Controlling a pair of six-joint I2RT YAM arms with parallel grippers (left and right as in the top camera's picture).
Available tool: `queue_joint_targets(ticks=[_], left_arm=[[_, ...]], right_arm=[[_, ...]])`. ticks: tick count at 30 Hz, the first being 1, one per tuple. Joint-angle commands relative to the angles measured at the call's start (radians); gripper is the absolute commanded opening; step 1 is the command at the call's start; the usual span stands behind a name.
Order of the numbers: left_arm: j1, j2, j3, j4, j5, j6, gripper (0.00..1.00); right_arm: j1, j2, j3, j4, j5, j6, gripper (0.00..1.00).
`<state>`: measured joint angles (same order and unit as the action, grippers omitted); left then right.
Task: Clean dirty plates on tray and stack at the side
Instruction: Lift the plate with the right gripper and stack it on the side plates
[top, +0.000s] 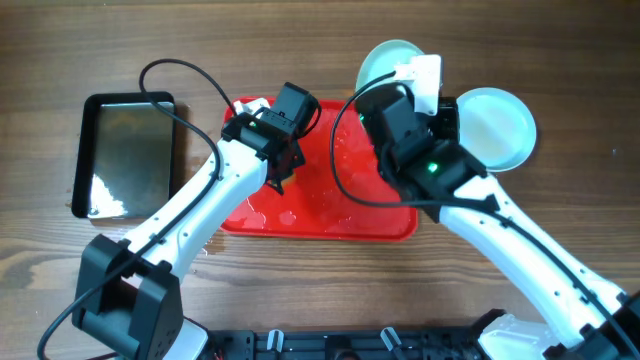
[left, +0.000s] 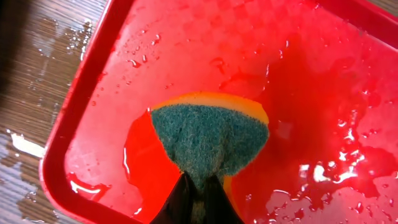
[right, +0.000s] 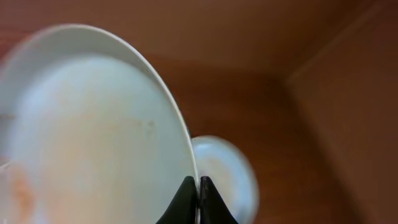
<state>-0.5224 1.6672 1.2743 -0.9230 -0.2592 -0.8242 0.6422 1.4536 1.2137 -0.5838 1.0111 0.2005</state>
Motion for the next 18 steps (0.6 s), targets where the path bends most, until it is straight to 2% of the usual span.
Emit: queue_joint_targets(ticks=[1, 4, 8, 11, 12, 13, 14, 15, 17, 18], left_arm=[[0.004, 0.01, -0.001, 0.004, 0.016, 0.013, 0.04], [0.004, 0.011, -0.001, 0.004, 0.017, 0.013, 0.04], [0.004, 0.011, -0.001, 0.005, 0.016, 0.013, 0.04], [0.004, 0.011, -0.001, 0.003, 0.016, 0.013, 0.04], [0.004, 0.011, -0.001, 0.006, 0.016, 0.013, 0.04], [0.004, 0.011, -0.001, 0.009, 0.016, 0.013, 0.04], [0.004, 0.011, -0.001, 0.014, 0.017, 0.013, 0.04], [0.004, 0.011, -0.001, 0.013, 0.022, 0.013, 0.04], [0.004, 0.011, -0.001, 0.009, 0.039, 0.013, 0.04], [0.004, 0.011, -0.001, 0.007, 0.043, 0.013, 0.04]], right_arm=[[0.061, 0.008, 0.013, 0.017, 0.336, -0.167, 0.04], [0.088, 0.013, 0.012, 0.088, 0.414, -0.273, 0.04], [0.09, 0.014, -0.011, 0.115, 0.335, -0.281, 0.04], [0.091, 0.014, -0.016, 0.123, 0.425, -0.304, 0.04], [0.09, 0.014, -0.016, 0.127, 0.393, -0.293, 0.04], [0.089, 0.014, -0.018, 0.119, 0.311, -0.282, 0.04], [0.081, 0.014, -0.025, 0.089, 0.138, -0.264, 0.04], [0.064, 0.015, -0.034, 0.06, -0.013, -0.194, 0.04], [-0.011, 0.015, -0.038, 0.002, -0.201, 0.019, 0.04], [-0.059, 0.013, -0.038, -0.013, -0.254, 0.077, 0.04]])
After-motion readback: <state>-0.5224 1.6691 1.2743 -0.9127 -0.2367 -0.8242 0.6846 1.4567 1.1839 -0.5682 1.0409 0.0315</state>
